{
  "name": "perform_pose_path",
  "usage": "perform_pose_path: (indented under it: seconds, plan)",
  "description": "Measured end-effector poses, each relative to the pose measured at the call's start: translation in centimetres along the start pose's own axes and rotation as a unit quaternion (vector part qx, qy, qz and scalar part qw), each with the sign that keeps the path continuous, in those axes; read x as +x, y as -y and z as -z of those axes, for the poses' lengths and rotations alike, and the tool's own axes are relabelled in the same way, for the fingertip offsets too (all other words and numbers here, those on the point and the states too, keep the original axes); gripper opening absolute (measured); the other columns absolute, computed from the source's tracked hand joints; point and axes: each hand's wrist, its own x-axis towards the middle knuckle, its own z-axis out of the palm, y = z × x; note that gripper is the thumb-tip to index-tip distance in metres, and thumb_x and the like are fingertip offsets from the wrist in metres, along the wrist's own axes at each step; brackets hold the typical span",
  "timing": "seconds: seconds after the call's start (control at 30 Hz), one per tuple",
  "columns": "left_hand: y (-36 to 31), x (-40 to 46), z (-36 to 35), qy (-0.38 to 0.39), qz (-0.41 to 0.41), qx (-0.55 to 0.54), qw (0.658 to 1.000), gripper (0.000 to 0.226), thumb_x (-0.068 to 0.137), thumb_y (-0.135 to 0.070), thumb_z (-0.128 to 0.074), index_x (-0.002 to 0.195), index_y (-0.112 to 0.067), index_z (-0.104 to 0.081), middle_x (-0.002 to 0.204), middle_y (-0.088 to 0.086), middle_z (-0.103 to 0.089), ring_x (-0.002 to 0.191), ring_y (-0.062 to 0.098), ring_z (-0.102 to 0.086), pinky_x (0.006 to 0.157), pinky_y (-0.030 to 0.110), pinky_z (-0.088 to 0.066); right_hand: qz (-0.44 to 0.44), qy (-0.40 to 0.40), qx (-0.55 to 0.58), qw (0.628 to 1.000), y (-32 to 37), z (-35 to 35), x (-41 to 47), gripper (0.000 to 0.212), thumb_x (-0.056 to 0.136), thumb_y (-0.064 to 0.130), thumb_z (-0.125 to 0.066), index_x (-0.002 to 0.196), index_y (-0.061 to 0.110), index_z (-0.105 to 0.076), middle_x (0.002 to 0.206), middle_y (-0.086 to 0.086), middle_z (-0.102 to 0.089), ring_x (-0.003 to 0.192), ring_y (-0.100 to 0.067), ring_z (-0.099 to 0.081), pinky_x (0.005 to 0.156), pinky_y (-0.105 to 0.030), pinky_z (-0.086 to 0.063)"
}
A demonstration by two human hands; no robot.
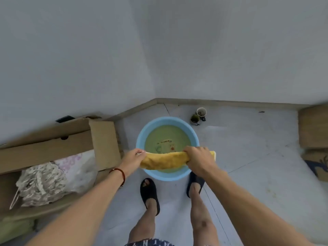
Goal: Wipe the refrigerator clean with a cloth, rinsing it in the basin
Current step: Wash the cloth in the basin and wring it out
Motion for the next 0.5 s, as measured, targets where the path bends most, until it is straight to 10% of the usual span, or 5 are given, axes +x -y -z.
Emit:
perform_pose_path:
  seconds: [0.2, 0.5]
  plan:
    - [5.2, 14.7, -5.7, 0.013, 0.024, -0.027, 0.999, 0.056, 0.093, -0.005, -0.063, 0.132, -0.043, -0.047, 0.103, 0.002, -0.063, 0.092, 0.019, -0.068, 0.091, 0.043, -0.057, 0.017, 0.011, -0.033, 0.999, -6.8, -8.5, 17.0, 0.039, 0.086, 0.008, -0.064, 0.121, 0.025, -0.063, 0.113, -0.001, -0.062, 0.114, -0.026, -0.055, 0.090, -0.041, -0.037]
    - [14.6, 31.7, -19.9, -0.153, 0.164, 0.009, 0.974, 0.053, 0.101, -0.044, -0.048, 0.150, -0.035, -0.034, 0.146, 0.020, -0.039, 0.128, 0.041, -0.049, 0.108, 0.045, -0.039, -0.049, -0.037, -0.052, 0.997, -12.3, -26.3, 28.3, 0.069, 0.093, 0.061, -0.051, 0.154, 0.033, -0.033, 0.152, -0.004, -0.040, 0.141, -0.031, -0.035, 0.107, -0.058, -0.038]
